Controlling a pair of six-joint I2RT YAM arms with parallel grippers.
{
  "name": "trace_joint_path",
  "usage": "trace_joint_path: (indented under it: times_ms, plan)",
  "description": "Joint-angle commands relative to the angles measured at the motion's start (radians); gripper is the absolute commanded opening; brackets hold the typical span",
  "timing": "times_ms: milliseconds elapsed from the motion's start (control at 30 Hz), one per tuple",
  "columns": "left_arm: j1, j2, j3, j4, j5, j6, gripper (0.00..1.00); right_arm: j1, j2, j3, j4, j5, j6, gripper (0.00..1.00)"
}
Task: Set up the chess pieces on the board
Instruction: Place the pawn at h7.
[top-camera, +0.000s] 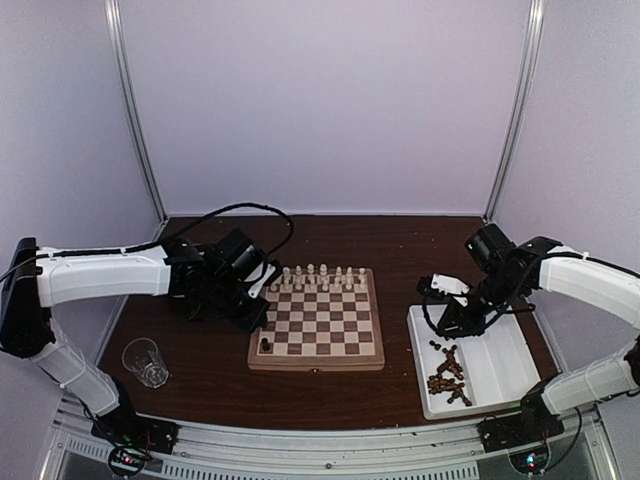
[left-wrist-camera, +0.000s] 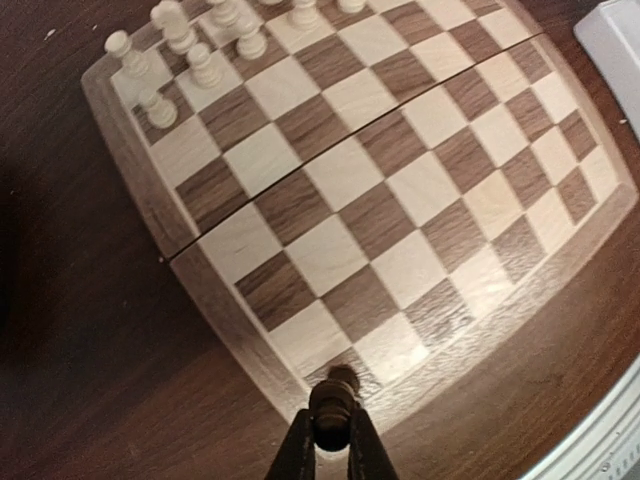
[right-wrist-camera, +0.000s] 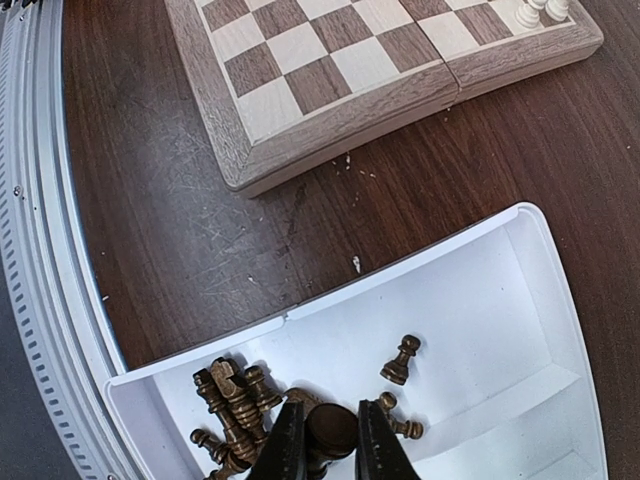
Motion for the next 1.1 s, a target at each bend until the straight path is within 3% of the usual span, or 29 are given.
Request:
trace_joint_path:
  times_ms: [0,600,1067]
  plan:
    - [0.017,0.028,-0.026,0.021,-0.083,0.035,0.04,-0.004,0.006,-0.004,0.009,0.007,0.010,0.05]
    - [0.020,0.178,0.011,0.101,-0.036,0.025,0.04,-0.005,0.008,-0.010,0.007,0.007,0.005,0.06]
    - [0.020,0.202,0.007,0.110,-0.006,0.015,0.05,-0.004,0.016,-0.010,0.009,0.004,0.002,0.06]
